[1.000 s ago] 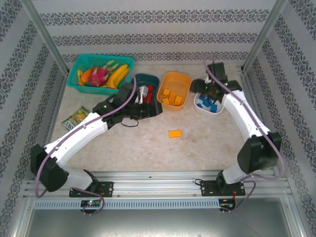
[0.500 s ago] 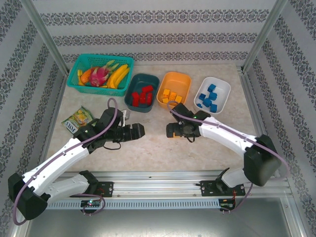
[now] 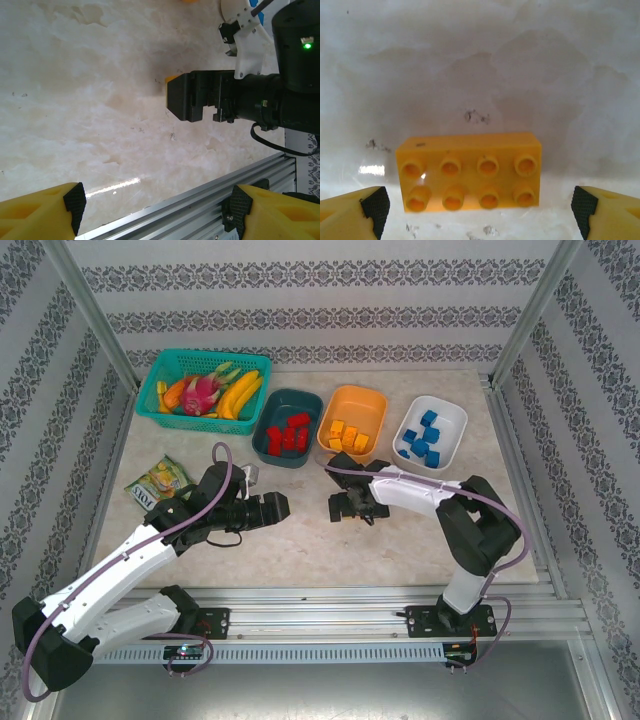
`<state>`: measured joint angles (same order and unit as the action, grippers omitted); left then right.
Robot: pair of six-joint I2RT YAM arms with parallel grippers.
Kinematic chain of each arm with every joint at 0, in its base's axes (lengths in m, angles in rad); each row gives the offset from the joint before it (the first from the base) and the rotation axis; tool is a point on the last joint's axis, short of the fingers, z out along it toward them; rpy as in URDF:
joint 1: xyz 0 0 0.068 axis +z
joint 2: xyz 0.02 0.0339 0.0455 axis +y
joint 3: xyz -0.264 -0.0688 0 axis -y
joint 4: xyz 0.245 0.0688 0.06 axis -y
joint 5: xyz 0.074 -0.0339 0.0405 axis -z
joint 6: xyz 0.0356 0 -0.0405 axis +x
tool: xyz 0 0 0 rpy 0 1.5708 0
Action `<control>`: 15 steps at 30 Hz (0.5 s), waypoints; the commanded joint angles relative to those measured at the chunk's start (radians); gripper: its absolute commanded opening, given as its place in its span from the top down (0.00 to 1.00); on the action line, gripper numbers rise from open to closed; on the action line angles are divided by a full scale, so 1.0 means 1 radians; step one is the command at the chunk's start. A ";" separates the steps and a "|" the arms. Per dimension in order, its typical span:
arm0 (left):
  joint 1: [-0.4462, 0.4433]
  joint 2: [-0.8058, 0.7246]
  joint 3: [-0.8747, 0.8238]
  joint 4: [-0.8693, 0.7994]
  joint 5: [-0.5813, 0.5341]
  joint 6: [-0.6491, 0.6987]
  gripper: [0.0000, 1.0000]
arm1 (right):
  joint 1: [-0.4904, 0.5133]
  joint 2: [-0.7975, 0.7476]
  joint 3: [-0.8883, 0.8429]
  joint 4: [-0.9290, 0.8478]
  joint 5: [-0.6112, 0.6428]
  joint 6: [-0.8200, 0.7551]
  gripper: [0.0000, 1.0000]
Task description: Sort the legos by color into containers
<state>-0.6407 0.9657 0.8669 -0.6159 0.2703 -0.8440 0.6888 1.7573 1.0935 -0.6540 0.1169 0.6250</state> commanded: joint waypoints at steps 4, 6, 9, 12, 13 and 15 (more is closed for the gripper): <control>-0.008 -0.021 0.000 -0.019 -0.023 -0.017 0.21 | -0.018 0.063 0.059 0.002 0.022 -0.023 0.13; -0.008 -0.021 0.001 -0.018 -0.022 -0.019 0.21 | -0.020 0.075 0.063 0.005 0.016 -0.022 0.19; -0.008 -0.022 0.000 -0.014 -0.017 -0.021 0.21 | -0.021 0.087 0.072 -0.006 0.011 -0.021 0.23; -0.008 -0.021 0.002 -0.014 -0.017 -0.020 0.21 | -0.022 0.088 0.065 -0.001 0.011 -0.015 0.23; -0.008 -0.021 0.002 -0.013 -0.017 -0.020 0.21 | -0.023 0.090 0.065 -0.001 0.009 -0.012 0.25; -0.008 -0.019 0.000 -0.010 -0.018 -0.022 0.22 | -0.024 0.094 0.062 0.000 0.006 -0.013 0.28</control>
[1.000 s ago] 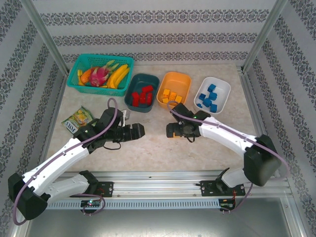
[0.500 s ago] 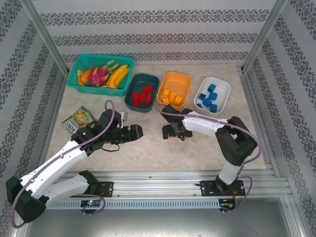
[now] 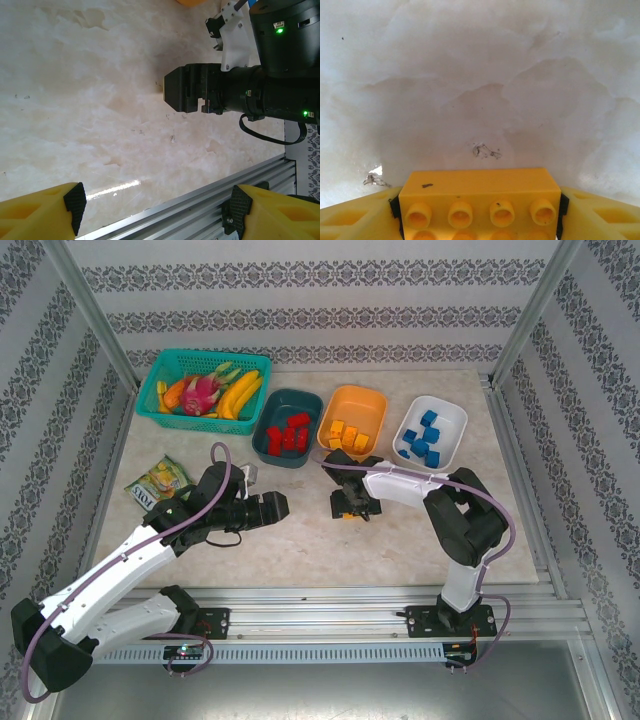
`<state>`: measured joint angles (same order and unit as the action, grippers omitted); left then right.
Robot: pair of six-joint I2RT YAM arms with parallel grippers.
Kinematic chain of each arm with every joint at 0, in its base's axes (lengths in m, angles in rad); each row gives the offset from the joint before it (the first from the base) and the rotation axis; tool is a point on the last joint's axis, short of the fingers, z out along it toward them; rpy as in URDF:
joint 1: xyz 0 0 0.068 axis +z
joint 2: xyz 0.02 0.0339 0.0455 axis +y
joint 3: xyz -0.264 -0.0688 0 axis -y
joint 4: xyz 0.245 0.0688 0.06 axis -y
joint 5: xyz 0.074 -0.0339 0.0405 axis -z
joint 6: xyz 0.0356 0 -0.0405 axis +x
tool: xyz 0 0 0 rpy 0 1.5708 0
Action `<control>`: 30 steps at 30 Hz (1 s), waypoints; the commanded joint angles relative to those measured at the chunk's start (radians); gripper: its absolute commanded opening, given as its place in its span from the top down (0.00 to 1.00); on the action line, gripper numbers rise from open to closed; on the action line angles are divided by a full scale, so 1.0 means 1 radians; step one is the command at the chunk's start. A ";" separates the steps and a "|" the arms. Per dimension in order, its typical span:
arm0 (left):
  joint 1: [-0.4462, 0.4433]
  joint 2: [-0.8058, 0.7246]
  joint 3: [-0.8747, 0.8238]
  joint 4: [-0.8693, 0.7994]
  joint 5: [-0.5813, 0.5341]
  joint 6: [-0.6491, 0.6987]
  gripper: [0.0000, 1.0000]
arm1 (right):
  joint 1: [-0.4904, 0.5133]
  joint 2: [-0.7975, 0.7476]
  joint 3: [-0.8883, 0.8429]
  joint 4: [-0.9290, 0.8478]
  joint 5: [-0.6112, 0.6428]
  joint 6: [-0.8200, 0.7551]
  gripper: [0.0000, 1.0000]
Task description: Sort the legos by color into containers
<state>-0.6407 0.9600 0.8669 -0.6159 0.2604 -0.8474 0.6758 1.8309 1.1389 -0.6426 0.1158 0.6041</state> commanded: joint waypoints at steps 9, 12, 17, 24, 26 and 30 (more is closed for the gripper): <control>-0.008 -0.002 0.021 -0.002 -0.011 -0.019 0.22 | 0.000 -0.047 0.044 -0.043 0.036 0.000 0.38; -0.009 0.017 0.065 0.002 -0.019 -0.021 0.22 | -0.003 -0.107 0.083 -0.073 0.049 -0.006 0.39; 0.003 0.119 0.211 0.009 -0.025 -0.009 0.22 | -0.056 -0.154 0.208 -0.101 0.041 -0.032 0.39; 0.089 0.314 0.376 0.115 0.072 0.002 0.22 | -0.171 0.002 0.505 -0.129 -0.018 -0.083 0.40; 0.116 0.379 0.418 0.141 0.101 0.006 0.22 | -0.201 0.067 0.590 -0.129 -0.027 -0.084 0.40; 0.162 0.523 0.521 0.176 0.137 0.037 0.22 | -0.255 0.225 0.775 -0.131 -0.039 -0.079 0.40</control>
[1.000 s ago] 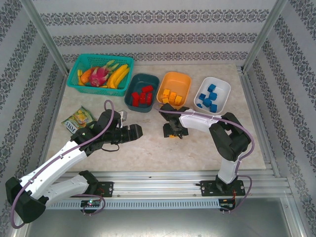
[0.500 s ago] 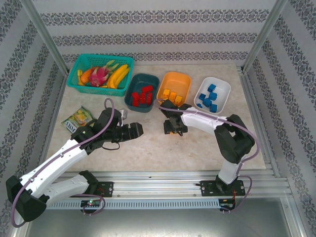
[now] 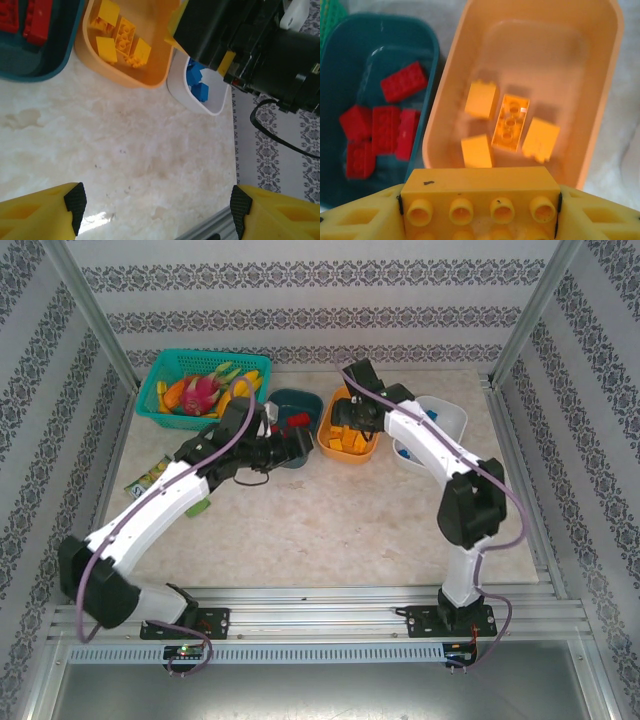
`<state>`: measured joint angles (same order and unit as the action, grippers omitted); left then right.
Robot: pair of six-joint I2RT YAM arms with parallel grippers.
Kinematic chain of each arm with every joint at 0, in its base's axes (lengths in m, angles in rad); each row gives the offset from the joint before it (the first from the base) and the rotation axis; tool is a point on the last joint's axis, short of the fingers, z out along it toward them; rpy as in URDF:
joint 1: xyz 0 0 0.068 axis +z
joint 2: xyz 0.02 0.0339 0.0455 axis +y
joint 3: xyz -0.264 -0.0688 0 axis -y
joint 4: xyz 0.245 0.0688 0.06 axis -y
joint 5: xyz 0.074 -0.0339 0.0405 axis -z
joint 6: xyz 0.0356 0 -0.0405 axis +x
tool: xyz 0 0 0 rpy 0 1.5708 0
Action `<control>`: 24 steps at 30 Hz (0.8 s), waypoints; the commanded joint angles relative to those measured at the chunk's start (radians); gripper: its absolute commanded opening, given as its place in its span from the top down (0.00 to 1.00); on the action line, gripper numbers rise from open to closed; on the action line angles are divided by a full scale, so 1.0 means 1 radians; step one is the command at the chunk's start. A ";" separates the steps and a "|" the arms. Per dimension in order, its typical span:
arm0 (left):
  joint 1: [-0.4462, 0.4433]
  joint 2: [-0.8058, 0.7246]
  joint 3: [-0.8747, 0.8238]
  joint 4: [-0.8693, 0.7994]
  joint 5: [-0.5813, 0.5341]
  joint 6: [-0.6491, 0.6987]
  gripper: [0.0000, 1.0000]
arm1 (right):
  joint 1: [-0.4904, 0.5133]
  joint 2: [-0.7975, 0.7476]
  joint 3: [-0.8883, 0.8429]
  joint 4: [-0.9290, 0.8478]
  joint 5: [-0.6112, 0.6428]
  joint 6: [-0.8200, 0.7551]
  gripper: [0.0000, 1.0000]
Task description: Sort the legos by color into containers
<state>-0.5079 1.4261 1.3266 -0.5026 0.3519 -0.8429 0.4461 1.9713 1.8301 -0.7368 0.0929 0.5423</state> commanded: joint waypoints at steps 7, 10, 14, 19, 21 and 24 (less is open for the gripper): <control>0.082 0.290 0.225 0.148 0.084 0.047 0.22 | -0.113 0.362 0.357 -0.063 -0.050 0.048 0.40; 0.092 0.380 0.307 0.166 0.093 0.063 0.22 | -0.136 0.489 0.507 -0.124 -0.073 0.085 0.40; 0.101 0.481 0.410 0.164 0.113 0.080 0.23 | -0.147 0.603 0.653 -0.163 -0.085 0.120 0.40; 0.102 0.549 0.486 0.133 0.117 0.091 0.23 | -0.149 0.675 0.732 -0.231 -0.066 0.184 0.40; 0.104 0.556 0.493 0.133 0.117 0.086 0.23 | -0.151 0.685 0.730 -0.242 -0.064 0.200 0.38; 0.103 0.553 0.497 0.126 0.122 0.085 0.23 | -0.151 0.684 0.735 -0.243 -0.076 0.203 0.28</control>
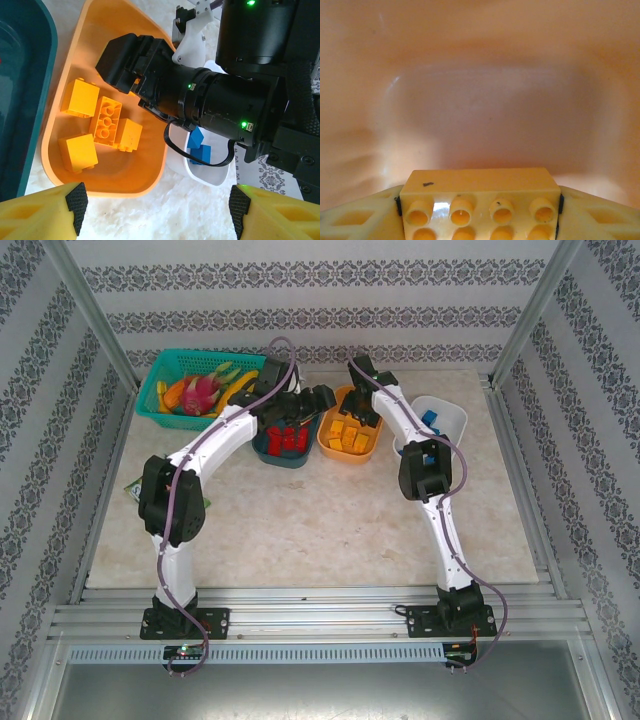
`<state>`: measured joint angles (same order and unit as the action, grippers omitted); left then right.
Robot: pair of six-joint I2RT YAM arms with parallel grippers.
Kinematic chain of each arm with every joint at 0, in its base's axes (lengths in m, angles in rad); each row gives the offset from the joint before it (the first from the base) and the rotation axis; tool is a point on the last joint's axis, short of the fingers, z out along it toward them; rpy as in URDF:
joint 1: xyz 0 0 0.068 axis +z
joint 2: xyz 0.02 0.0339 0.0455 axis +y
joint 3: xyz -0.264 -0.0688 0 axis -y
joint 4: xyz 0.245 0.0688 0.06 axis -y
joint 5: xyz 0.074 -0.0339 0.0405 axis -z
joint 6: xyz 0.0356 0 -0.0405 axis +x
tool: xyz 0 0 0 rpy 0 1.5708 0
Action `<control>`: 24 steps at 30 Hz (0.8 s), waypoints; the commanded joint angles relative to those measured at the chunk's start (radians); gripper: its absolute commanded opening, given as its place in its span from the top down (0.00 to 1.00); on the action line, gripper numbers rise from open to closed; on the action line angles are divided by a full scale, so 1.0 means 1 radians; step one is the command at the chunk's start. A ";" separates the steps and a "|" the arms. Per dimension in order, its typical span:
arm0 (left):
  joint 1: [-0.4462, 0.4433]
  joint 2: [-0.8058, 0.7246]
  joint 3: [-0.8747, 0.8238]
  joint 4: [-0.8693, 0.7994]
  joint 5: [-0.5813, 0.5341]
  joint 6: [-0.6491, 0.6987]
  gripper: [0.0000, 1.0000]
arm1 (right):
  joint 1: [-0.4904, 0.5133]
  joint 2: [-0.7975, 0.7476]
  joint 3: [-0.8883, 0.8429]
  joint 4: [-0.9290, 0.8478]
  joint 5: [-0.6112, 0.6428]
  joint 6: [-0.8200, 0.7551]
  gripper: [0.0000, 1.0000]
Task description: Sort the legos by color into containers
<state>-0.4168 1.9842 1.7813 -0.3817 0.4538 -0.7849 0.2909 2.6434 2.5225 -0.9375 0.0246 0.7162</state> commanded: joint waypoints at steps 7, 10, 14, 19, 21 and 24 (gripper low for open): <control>0.013 -0.059 0.058 -0.071 0.014 0.037 0.23 | 0.006 -0.109 0.063 -0.018 -0.017 0.001 0.09; 0.013 -0.123 0.022 -0.108 0.001 0.039 0.23 | 0.007 -0.207 0.030 -0.031 -0.007 -0.005 0.07; 0.013 -0.253 -0.083 -0.156 -0.024 0.047 0.23 | 0.011 -0.454 -0.237 0.059 0.015 -0.032 0.06; 0.015 -0.446 -0.257 -0.230 -0.069 0.072 0.22 | 0.021 -0.820 -0.710 0.210 0.038 -0.094 0.03; 0.018 -0.530 -0.336 -0.251 -0.084 0.076 0.21 | 0.022 -0.981 -0.927 0.289 0.030 -0.122 0.02; 0.022 -0.673 -0.467 -0.285 -0.104 0.078 0.20 | 0.033 -1.207 -1.202 0.354 -0.003 -0.177 0.02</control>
<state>-0.4156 1.3907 1.3968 -0.5777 0.3889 -0.7364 0.3061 1.5303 1.4994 -0.6563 0.0338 0.6144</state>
